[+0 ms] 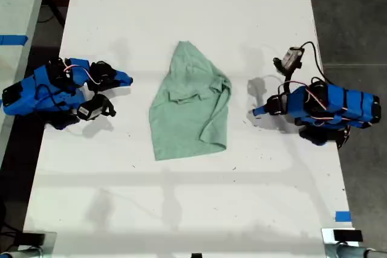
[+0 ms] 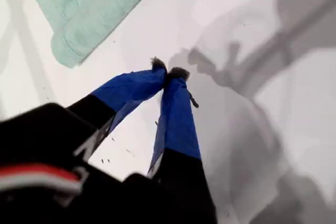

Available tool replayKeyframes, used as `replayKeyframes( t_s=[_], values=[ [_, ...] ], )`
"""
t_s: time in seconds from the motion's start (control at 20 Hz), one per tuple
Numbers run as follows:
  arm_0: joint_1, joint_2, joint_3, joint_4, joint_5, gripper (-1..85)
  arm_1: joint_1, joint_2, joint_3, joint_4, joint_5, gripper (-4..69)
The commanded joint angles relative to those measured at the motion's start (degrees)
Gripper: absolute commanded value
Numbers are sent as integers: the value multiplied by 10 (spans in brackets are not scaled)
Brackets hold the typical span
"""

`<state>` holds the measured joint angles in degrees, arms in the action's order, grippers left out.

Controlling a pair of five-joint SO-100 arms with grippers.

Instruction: Fold t shirt

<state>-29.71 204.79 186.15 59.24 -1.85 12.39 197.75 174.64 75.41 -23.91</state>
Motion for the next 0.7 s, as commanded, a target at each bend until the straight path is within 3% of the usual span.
replayKeyframes(
  t_s=[0.0, 0.15, 0.65],
  values=[
    [5, 0, 24, -8, -2, -2, 3, 31, 33, 11, 8, 22],
    [10, 0, 24, -8, -1, -2, -23, 31, 33, 11, 39, 22],
    [11, 0, 24, -8, 0, -2, -21, 31, 33, 11, 41, 22]
  ],
)
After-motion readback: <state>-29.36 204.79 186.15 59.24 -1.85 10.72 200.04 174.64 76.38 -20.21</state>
